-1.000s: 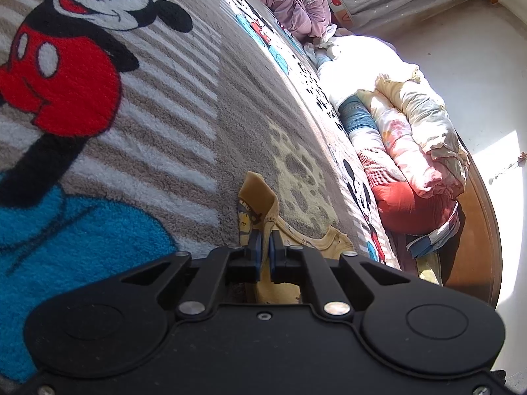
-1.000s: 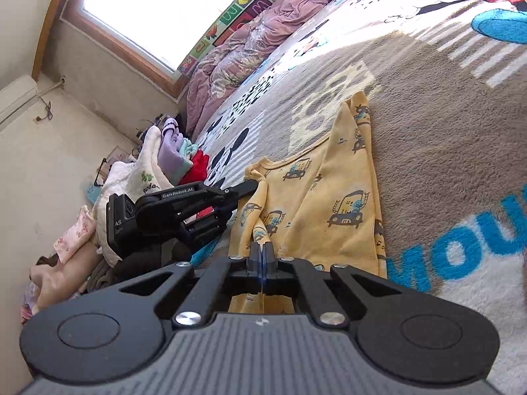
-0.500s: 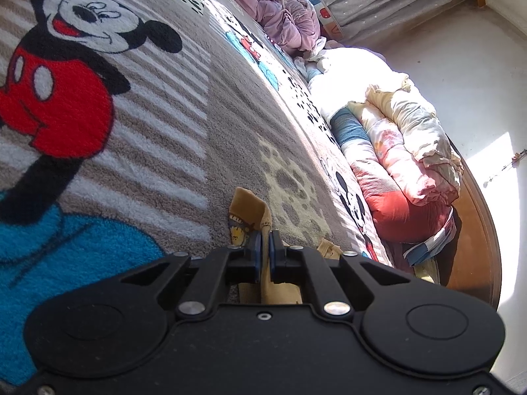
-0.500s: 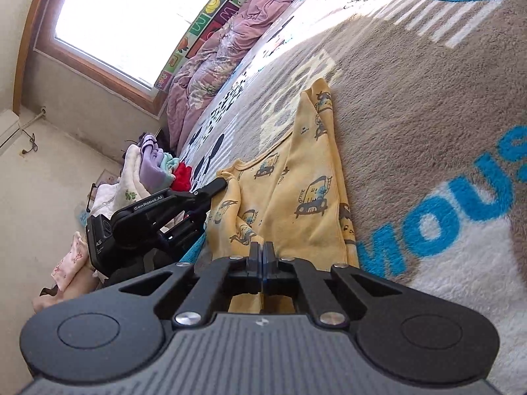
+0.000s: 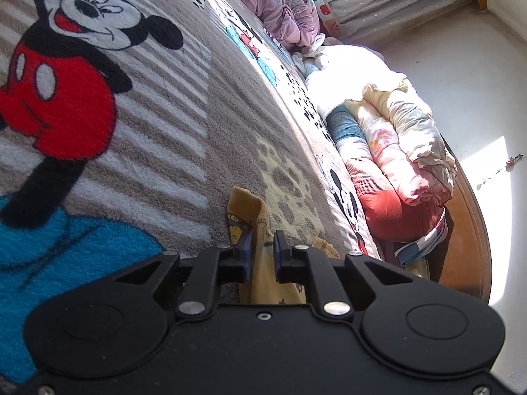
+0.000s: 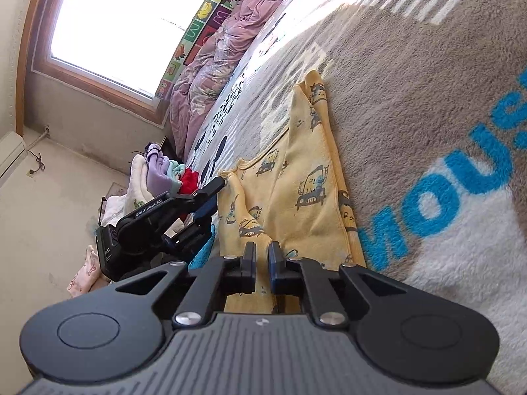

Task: Fold clothes

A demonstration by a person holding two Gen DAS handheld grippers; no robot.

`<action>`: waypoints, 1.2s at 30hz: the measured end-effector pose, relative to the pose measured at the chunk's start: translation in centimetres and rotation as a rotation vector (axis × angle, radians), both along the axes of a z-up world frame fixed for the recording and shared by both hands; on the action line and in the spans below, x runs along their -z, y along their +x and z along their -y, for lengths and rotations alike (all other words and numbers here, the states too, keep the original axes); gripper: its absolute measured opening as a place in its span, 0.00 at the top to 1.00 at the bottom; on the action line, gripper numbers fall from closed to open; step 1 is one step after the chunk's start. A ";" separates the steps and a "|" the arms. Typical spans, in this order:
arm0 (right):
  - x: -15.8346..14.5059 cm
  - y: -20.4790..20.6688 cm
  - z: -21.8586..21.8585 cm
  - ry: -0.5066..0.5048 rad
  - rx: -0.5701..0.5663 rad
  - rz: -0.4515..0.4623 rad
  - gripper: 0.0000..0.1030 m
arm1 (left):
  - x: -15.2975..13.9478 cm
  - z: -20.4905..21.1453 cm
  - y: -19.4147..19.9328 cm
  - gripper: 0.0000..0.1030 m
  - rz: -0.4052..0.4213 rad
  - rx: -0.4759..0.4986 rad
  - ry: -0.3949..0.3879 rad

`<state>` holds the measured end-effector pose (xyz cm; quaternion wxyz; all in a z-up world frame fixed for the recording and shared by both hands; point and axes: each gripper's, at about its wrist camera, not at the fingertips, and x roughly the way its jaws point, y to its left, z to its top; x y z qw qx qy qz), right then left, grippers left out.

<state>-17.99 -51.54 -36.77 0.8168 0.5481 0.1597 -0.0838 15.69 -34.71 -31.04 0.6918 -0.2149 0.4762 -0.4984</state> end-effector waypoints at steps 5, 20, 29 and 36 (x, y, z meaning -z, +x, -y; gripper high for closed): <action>1.1 -0.9 0.7 0.095 0.086 0.051 0.94 | -0.3 0.7 -1.2 1.00 0.094 -0.002 0.046; -1.5 1.9 -1.3 -0.177 -0.002 -0.092 0.96 | 0.1 0.9 -1.2 1.00 0.112 -0.044 0.049; 0.5 0.1 -0.9 0.002 0.108 -0.074 0.96 | 0.3 1.4 -1.3 1.00 0.113 -0.047 0.089; -4.5 -1.3 -6.7 -0.420 -0.055 -0.151 0.77 | 0.4 1.3 -1.1 0.99 0.079 -0.032 0.081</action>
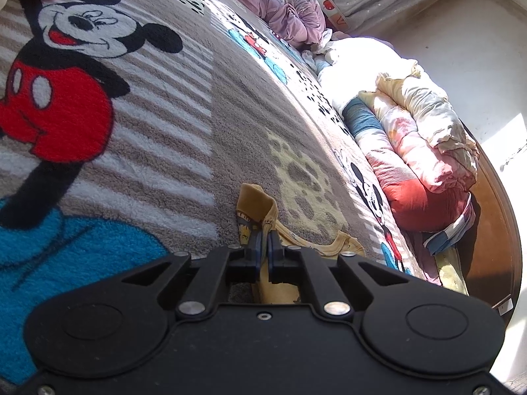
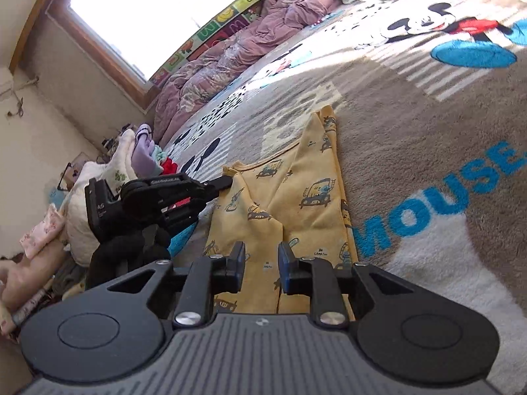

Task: Fold clothes

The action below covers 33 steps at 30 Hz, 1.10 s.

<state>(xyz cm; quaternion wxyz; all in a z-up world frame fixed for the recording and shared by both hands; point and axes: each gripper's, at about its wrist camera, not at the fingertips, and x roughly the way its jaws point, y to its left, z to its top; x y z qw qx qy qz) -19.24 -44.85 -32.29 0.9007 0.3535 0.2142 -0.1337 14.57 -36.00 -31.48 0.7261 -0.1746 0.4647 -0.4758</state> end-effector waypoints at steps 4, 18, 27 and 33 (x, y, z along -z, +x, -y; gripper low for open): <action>-2.7 -0.6 -6.7 -0.325 -0.288 -0.081 0.77 | 0.0 -0.1 -0.2 0.99 -0.014 0.001 -0.003; -2.3 0.1 -16.7 -0.787 -0.561 -0.312 0.78 | 0.2 -0.4 -0.2 0.99 -0.047 0.005 -0.009; -3.1 -0.6 -14.6 -0.620 -0.493 -0.215 0.92 | 0.4 -0.5 0.0 0.99 -0.063 0.007 -0.017; -2.7 -0.2 -14.6 -0.568 -0.522 -0.218 0.92 | 0.4 -0.5 0.0 0.99 -0.054 0.001 -0.022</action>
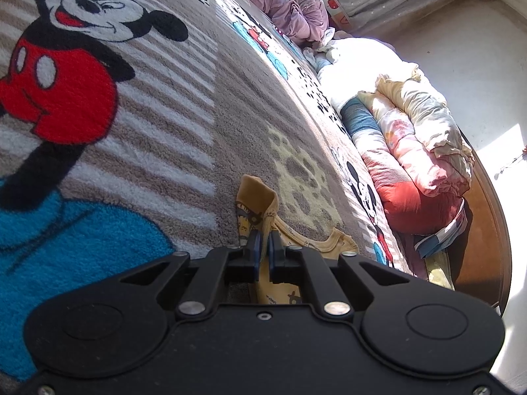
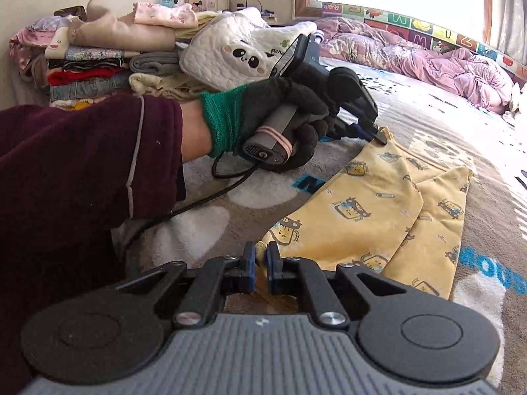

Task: Fold clothes

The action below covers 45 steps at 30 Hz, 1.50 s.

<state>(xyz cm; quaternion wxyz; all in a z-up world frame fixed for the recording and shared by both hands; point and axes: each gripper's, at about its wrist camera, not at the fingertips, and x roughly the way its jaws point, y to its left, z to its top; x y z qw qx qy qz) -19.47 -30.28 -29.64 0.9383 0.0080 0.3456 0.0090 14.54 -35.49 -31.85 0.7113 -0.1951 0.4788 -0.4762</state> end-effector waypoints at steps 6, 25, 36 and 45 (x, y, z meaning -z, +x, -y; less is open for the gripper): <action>0.5 -0.2 -0.4 0.002 -0.003 -0.015 0.83 | -0.2 0.0 0.3 0.99 -0.004 0.013 0.013; 1.5 9.5 16.2 0.192 0.325 0.060 0.79 | -1.1 3.5 -0.7 0.95 0.156 0.084 0.087; 1.8 8.3 14.7 0.111 0.279 0.129 0.80 | -2.3 2.0 1.8 0.95 0.087 0.029 -0.061; 1.5 5.9 16.2 0.180 0.278 0.096 0.74 | -3.5 3.2 -0.4 0.86 0.264 0.063 0.082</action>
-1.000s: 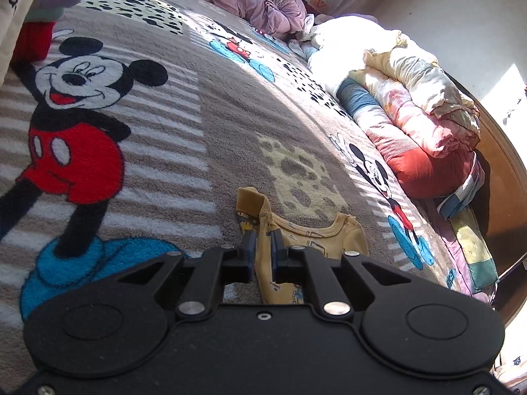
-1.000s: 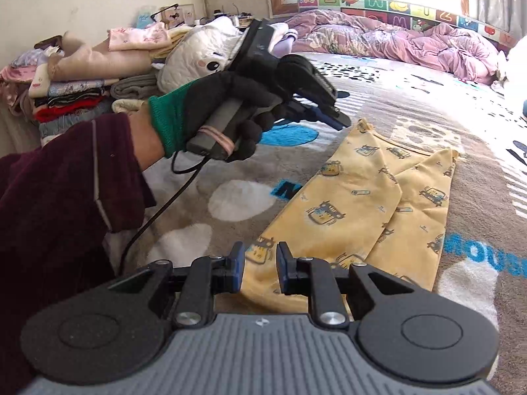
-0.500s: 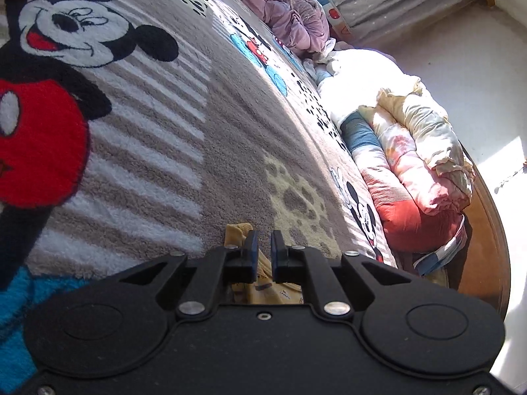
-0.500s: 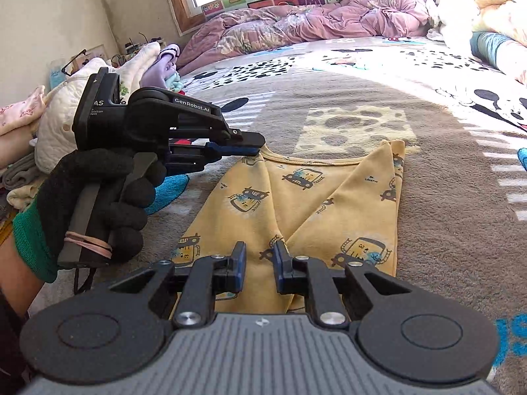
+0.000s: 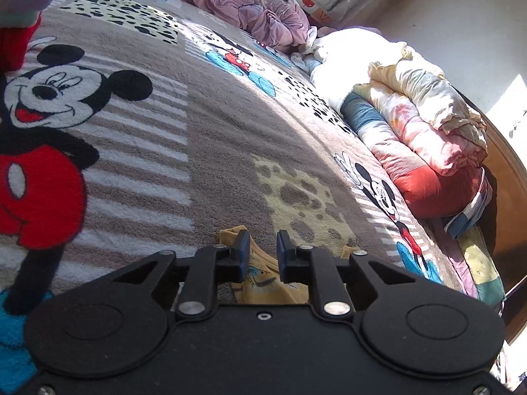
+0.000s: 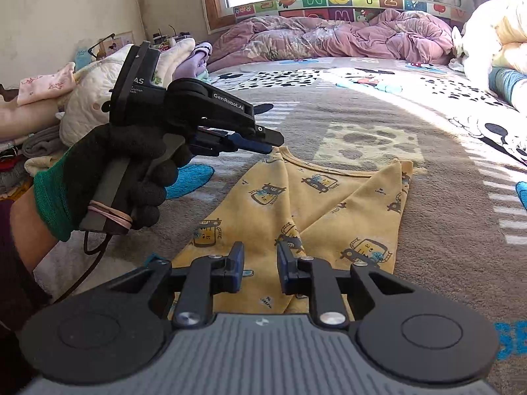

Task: Fold clothes

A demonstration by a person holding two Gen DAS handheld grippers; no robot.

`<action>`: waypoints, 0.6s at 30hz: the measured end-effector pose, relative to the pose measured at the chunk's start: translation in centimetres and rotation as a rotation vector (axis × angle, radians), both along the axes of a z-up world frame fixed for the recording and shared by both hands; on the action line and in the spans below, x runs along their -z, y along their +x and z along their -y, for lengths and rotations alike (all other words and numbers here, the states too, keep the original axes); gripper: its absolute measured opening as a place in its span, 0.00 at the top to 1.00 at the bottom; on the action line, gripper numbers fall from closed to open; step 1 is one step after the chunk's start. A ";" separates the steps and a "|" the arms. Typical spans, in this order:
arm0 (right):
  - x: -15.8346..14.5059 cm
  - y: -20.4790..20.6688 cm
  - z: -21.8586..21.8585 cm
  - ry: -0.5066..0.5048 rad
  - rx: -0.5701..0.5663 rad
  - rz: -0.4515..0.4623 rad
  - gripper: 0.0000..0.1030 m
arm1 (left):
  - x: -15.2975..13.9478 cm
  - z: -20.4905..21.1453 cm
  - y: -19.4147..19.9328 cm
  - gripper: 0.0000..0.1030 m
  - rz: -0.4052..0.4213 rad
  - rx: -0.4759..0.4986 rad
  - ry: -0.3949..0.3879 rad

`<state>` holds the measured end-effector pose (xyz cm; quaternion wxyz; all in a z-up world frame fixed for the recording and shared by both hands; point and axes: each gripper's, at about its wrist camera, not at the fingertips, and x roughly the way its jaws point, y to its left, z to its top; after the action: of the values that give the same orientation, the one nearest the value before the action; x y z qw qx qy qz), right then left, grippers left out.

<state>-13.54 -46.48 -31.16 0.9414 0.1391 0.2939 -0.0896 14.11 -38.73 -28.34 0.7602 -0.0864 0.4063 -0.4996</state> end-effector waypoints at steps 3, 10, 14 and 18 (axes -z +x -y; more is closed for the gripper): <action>0.0 -2.6 1.8 0.030 0.052 0.020 0.71 | -0.6 1.2 -1.9 0.81 0.061 0.065 0.033; 3.3 -6.0 8.1 0.254 0.166 0.104 0.71 | -1.5 3.2 -7.4 0.81 0.198 0.145 0.118; 4.1 -6.4 10.3 0.384 0.156 0.162 0.71 | -2.4 5.1 -9.5 0.81 0.285 0.152 0.172; 4.2 -5.9 10.5 0.399 0.127 0.162 0.70 | -3.5 9.7 -8.9 0.80 0.279 0.170 0.223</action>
<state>-19.42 -56.98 -35.39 0.9082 0.3474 0.2200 -0.0776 5.23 -48.41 -24.89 0.7691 0.1030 0.3558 -0.5208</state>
